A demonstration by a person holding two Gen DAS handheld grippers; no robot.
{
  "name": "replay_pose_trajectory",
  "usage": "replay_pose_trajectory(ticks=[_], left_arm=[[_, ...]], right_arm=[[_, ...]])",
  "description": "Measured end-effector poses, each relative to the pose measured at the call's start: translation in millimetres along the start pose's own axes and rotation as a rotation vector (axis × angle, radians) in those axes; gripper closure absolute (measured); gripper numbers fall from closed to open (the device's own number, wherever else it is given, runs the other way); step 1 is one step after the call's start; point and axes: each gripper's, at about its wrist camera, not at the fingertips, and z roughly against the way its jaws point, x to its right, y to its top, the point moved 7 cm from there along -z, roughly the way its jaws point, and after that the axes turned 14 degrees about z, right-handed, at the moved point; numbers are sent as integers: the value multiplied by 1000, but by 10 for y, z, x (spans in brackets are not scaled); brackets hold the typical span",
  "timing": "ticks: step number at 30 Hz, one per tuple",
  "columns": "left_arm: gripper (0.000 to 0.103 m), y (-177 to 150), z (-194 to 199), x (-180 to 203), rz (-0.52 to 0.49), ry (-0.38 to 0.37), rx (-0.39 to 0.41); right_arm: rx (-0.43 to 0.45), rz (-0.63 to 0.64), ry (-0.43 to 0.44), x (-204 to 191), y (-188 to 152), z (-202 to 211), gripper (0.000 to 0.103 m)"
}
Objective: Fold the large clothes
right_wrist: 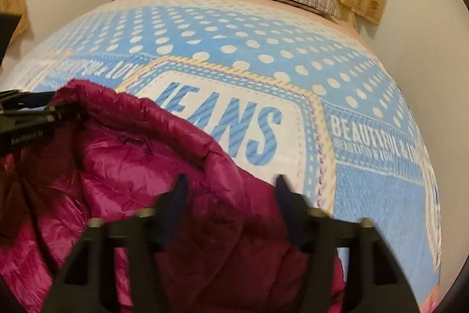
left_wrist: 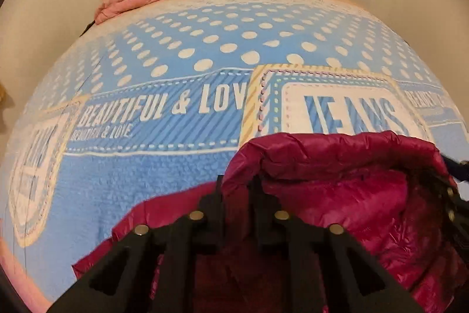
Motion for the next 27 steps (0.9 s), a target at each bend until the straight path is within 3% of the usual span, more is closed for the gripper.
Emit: replay_pose_trajectory(ticks=[2,5,14,21,24,26,27], left_arm=[[90,12,160,-10,-16,-17,55],[92,-22,361,-71,-16,-46,88],[93,-399,371,-221,-37,-32,67],[92,-619,267,-240,-49,-1,58],[85,-566,445,-265,-11,-54,80],[74,-506,631,-321,32,-80,113],[59,-476,715,-342,50,-97,133]], right_arm=[[-12,23,-10,-25,-11,-5,83],[14,31,-38,-13,-52,103,88],[70,47,-64,-99,-250,321,91],[17,94,-95,-198,-505,104,92],[18,91,-100,-198,-540,83,92],[18,96,-106,-202,-535,69,92],[18,95,-105,-210,-538,69,92]])
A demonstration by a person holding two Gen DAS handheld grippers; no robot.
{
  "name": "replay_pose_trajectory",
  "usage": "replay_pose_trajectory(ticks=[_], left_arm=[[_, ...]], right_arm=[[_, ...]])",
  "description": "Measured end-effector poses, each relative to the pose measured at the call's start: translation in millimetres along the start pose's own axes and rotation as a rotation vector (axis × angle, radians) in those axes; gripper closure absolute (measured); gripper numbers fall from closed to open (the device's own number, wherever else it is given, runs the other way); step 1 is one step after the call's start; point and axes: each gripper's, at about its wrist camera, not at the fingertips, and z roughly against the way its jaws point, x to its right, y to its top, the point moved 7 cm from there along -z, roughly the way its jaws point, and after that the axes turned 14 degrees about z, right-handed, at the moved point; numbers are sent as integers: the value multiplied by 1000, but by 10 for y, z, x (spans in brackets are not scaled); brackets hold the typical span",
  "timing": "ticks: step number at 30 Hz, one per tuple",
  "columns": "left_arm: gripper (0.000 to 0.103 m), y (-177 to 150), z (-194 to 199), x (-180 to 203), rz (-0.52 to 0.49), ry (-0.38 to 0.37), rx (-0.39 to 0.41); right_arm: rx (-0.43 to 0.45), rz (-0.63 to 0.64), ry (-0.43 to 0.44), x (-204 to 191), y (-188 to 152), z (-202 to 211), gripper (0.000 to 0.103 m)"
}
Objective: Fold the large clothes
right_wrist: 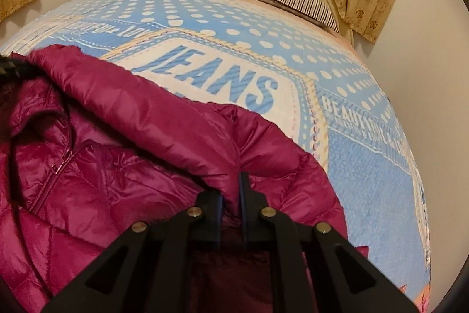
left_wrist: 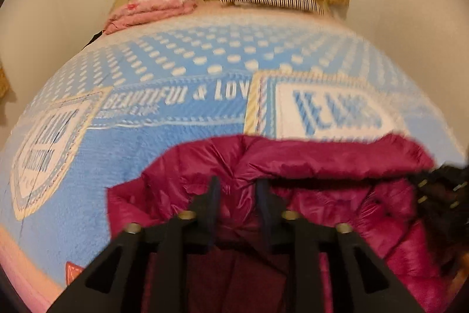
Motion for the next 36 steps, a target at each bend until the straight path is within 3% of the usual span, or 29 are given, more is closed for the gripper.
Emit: replay_pose_trajectory(ticks=[1,3,4,8,13,17,19,25,27,29,32,36], left_arm=[[39,44,85,-21,19,-4,26],[26,158,284,-65,70,-14,99],[25,227,363,-49,93,-27,132],[25,339,262,241,66,-38,112],[25,68,-126,550,69,-104,-4],[25,-173,-516,537,25,-28,-99],[25,-216,-567,490,48,-47,-124],[25,-258,-523,526,17,-47,-115],[25,-285,-548,531,10,-45,-121],[25,-320,-544,555,-8,-36,-127],[25,-248,-468,563,0,-30,-103],[25,51,-122,553,57,-85,9]], right_arm=[[-1,-2,1,2,-2,-8,92],[-2,-5,4,-6,-17,-17,92],[-1,-8,6,-6,-22,-18,92],[2,-12,3,-27,-34,-39,91],[3,-23,10,-23,-39,-36,91],[3,-26,14,-23,-37,-39,91],[4,-31,26,-21,-39,-17,91],[49,-186,105,117,-58,341,78],[99,-262,112,189,-3,519,56],[132,-315,89,240,100,626,45],[155,-341,89,196,341,607,46],[105,-345,105,61,461,306,58]])
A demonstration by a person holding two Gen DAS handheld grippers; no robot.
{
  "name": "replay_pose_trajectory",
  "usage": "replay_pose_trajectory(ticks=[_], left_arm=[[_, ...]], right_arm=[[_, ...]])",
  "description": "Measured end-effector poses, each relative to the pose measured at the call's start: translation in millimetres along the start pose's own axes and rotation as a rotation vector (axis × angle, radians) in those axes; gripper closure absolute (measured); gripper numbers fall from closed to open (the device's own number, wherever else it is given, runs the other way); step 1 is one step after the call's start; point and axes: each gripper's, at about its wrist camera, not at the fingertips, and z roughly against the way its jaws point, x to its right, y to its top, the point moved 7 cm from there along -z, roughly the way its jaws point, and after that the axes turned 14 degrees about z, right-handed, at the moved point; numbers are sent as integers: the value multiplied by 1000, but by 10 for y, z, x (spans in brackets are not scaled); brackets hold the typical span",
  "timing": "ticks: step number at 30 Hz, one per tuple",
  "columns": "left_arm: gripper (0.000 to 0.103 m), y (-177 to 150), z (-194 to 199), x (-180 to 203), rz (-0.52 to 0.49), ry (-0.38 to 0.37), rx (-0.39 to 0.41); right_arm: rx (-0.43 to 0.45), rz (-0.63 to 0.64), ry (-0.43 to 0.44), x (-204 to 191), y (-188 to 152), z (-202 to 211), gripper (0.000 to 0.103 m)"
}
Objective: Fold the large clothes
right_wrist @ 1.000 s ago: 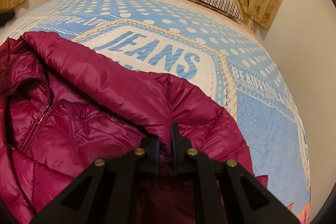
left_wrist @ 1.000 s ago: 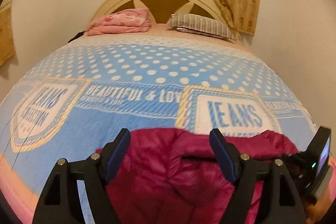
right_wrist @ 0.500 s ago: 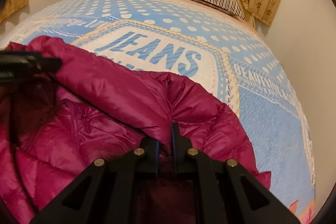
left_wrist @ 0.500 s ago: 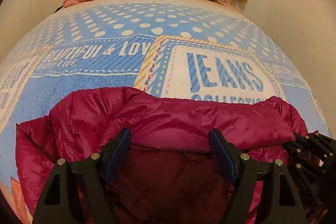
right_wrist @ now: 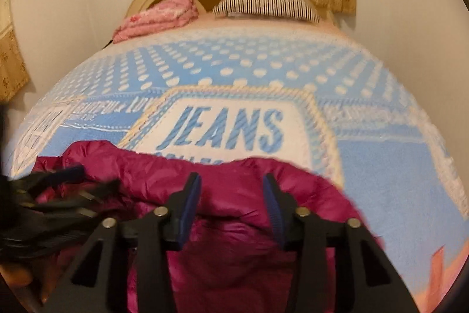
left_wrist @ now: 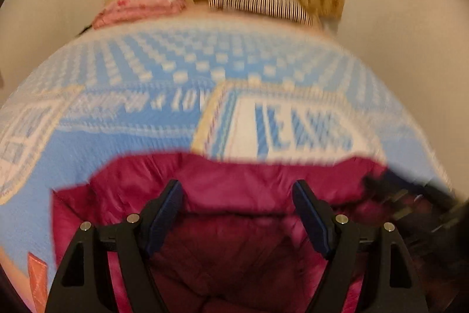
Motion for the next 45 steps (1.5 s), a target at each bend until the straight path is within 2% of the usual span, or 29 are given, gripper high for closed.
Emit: replay_pose_trajectory(ticks=[3,8,9,20,45], left_arm=[[25,106,5,66,-5,-17,17],[25,-216,-503,-47,-13,67,-114],[25,-251,-548,-80,-10,70,-119],[22,-365,-653,-36,-50,113,-81],[16,-434,-713,7,-84,149,-86]], right_arm=[[-9,-8,17,-71,-78,-128,58],[-30,-28,15,-35,-229,-202,58],[-30,-39,18,-12,-251,-208,58],[-37,-32,19,-27,-388,-304,58],[-77,-3,-23,-69,-419,-425,57]])
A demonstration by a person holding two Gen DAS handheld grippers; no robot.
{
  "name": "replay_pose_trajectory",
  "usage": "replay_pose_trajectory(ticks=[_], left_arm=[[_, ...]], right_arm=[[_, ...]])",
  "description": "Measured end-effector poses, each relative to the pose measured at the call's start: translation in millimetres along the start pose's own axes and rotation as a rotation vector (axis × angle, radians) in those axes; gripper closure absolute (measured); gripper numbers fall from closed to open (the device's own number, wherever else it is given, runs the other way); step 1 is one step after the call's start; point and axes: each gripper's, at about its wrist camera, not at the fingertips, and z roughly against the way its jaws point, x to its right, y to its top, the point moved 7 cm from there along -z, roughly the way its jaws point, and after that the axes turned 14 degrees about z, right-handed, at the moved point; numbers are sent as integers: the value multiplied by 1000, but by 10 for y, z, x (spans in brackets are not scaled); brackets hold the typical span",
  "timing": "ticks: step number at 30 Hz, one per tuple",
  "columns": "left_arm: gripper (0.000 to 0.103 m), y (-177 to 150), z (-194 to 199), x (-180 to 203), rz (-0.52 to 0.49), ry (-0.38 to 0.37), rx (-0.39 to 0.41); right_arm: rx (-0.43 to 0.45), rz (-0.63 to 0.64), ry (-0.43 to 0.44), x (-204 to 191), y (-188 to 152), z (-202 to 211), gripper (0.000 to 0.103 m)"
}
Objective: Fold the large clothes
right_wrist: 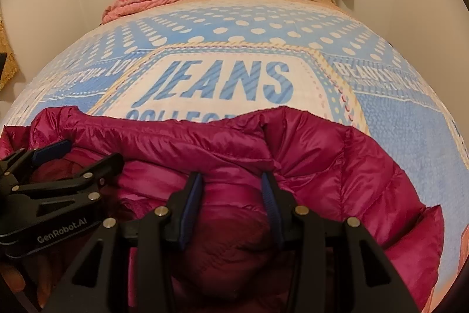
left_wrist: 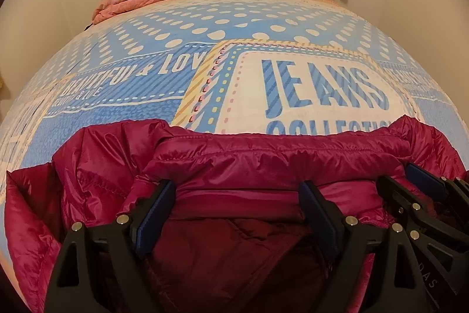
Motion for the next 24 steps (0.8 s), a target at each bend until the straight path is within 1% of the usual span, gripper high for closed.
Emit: replay_pose_trajectory(ticks=[24], left_arm=[[15,-4,-17,2,-11,11,1]], right_arm=[[-2,17,-14,-12,9,-34,57]])
